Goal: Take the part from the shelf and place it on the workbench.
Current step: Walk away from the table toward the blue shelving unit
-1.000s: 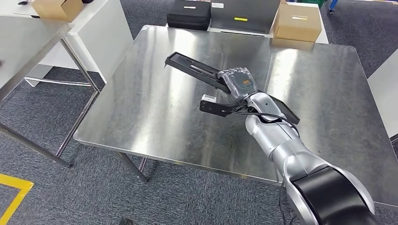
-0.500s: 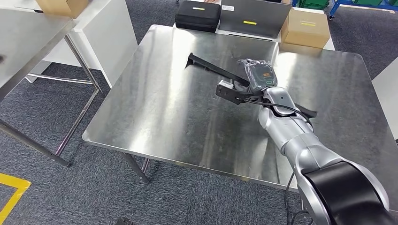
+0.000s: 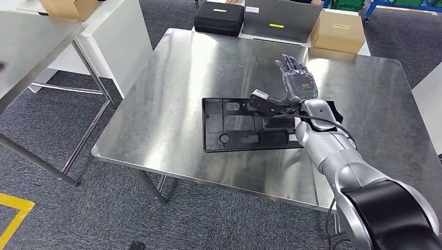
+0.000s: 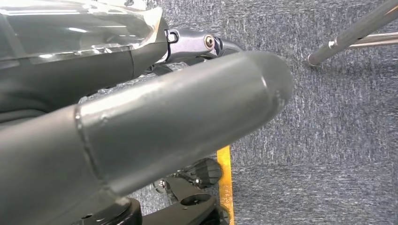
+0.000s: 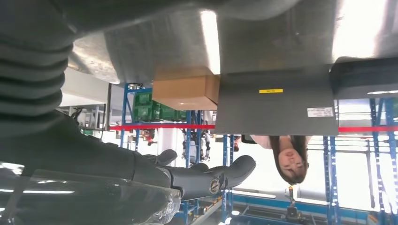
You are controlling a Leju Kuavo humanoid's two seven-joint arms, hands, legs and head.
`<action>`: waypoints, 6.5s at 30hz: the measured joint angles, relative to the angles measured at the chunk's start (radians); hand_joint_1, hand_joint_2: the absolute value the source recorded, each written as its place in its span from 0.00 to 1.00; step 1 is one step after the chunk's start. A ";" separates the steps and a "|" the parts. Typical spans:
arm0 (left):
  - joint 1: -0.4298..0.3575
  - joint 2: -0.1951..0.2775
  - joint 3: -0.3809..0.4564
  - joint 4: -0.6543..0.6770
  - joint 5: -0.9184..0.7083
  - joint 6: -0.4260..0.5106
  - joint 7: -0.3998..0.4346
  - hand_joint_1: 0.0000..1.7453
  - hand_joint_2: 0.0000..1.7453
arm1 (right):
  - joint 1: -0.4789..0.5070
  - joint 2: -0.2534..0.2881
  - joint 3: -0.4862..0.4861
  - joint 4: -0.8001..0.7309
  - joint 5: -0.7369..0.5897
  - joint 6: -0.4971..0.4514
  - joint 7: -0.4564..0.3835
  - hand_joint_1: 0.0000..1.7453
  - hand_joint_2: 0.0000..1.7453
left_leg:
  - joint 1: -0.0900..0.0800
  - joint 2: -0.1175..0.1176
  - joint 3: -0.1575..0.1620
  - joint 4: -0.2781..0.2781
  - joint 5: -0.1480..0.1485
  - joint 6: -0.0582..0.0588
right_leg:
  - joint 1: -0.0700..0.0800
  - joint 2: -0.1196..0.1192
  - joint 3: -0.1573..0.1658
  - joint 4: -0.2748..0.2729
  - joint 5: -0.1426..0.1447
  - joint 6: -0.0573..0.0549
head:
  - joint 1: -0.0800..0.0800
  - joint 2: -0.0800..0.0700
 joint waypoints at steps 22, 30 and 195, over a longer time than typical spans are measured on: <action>0.003 -0.003 0.027 0.000 0.002 -0.010 0.015 0.00 0.00 | -0.013 -0.059 -0.064 0.013 0.055 0.088 0.159 0.00 1.00 | 0.004 0.000 0.001 0.000 0.000 0.000 | 0.000 -0.001 0.000 0.000 0.000 0.000 | 0.000 0.000; 0.007 -0.006 0.046 0.000 0.003 -0.009 0.019 0.00 0.00 | -0.063 -0.143 -0.085 0.012 0.089 0.060 0.139 0.00 1.00 | 0.003 0.000 0.000 0.000 0.000 0.000 | 0.000 -0.001 0.001 0.000 0.000 0.000 | 0.000 0.000; 0.036 -0.002 0.238 0.000 -0.137 -0.138 0.427 0.00 0.00 | 0.988 0.184 -1.644 0.116 0.444 0.324 0.022 0.00 0.00 | 0.024 0.009 0.066 -0.007 -0.046 0.007 | -0.007 -0.036 0.063 0.138 -0.180 0.004 | 0.013 0.000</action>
